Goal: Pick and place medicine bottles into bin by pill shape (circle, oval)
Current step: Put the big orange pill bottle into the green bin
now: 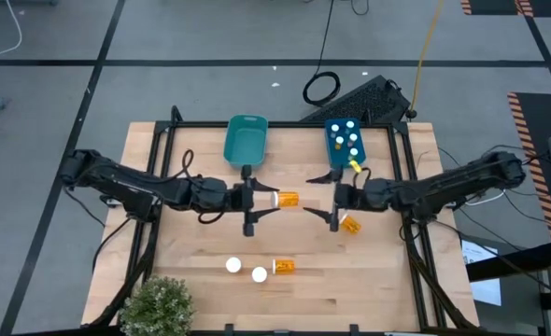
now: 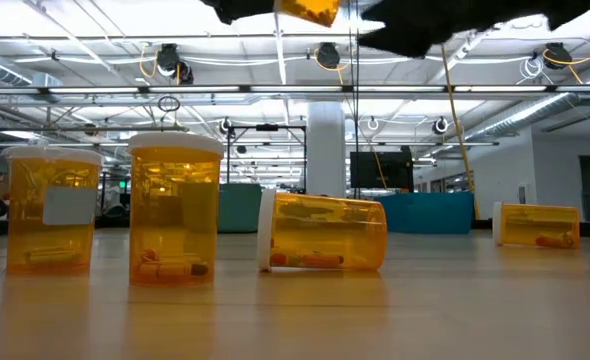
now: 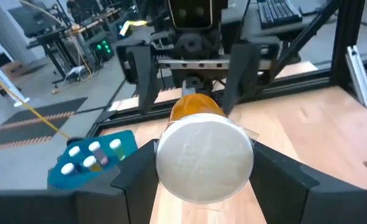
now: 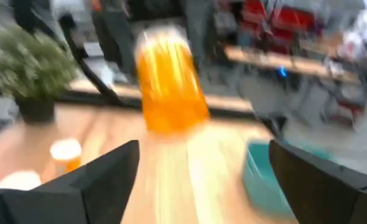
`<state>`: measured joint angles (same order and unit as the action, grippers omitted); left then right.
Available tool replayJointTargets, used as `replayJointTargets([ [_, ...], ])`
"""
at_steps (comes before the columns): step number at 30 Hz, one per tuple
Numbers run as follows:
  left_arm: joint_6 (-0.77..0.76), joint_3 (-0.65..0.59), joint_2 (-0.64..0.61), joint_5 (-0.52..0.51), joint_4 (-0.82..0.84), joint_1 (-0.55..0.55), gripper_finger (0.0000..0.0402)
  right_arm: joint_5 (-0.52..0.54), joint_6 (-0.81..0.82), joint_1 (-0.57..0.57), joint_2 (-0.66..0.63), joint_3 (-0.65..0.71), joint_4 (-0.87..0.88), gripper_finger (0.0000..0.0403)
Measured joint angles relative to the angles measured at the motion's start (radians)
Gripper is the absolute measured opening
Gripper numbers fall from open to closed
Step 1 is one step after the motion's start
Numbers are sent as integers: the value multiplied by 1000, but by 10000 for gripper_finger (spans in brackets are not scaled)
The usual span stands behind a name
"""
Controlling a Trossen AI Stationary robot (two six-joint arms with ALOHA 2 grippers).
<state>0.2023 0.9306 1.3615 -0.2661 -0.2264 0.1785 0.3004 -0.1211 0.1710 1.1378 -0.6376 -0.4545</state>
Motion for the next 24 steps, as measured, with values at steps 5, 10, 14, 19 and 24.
replayJointTargets([
  [5, -31, 54, -78, -51, 228, -30, 225, 38, 57, 35, -89, 0, 255, 366],
  [10, -84, 241, -95, -86, 602, -115, 225, 38, 57, 64, -92, 3, 308, 354],
  [14, -81, 410, -61, -85, 786, -216, 225, 37, 57, 76, -75, 43, 277, 344],
  [19, -47, 562, -4, -67, 945, -368, 225, 38, 57, 76, -72, 125, 151, 337],
  [24, -17, 640, 66, 11, 1030, -540, 225, 38, 57, 76, -72, 176, 39, 336],
])
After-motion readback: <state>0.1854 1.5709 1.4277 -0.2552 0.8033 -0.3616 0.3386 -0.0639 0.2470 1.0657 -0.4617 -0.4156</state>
